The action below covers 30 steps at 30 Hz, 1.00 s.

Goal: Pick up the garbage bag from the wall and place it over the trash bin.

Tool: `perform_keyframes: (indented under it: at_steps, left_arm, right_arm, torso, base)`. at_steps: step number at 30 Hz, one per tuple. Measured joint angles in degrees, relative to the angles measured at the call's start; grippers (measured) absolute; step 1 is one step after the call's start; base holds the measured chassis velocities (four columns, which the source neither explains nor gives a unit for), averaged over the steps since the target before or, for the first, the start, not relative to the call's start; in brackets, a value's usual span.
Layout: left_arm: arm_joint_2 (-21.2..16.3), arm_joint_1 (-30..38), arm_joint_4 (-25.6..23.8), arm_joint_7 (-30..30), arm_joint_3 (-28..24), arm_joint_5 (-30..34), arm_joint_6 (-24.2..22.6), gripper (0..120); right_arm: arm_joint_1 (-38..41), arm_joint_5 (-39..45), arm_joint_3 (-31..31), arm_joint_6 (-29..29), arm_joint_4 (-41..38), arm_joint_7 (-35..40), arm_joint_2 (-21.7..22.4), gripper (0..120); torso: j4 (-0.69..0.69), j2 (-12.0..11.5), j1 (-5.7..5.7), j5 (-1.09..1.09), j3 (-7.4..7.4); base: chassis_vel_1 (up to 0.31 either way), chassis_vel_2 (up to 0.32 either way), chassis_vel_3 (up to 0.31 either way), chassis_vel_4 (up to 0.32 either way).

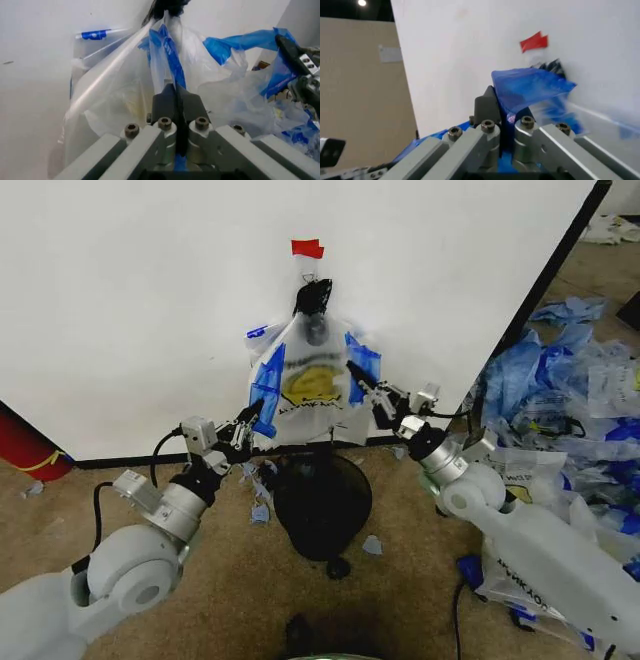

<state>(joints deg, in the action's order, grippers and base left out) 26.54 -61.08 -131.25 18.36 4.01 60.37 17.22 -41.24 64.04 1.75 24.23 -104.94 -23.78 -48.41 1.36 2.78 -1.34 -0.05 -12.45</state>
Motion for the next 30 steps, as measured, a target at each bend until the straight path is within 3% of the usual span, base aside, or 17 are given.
perform_keyframes:
  at_steps: [9,16,30]
  left_arm:
    - [0.3,-2.1,-2.9,1.2,1.7,-0.3,0.3,0]
    - [0.3,-4.9,-5.6,1.7,1.3,-1.4,-0.1,0]
    - [1.3,-12.1,-5.3,2.3,0.5,-6.2,0.8,0]
  right_arm:
    - [-3.4,3.1,-5.4,0.2,-0.5,-2.1,0.4,0]
    - [-10.5,3.4,-8.3,-0.2,-4.1,-4.9,1.7,0]
    - [-16.0,-0.4,-7.9,0.8,-5.3,-5.9,1.0,0]
  torso:
    - [-0.01,0.0,0.00,-0.01,0.00]
    - [0.00,0.0,0.00,0.00,0.00]
    - [-0.01,0.0,0.00,-0.01,0.00]
  base:
    - [0.000,0.000,0.000,0.000]
    - [0.000,0.000,0.000,0.000]
    - [0.000,0.000,0.000,0.000]
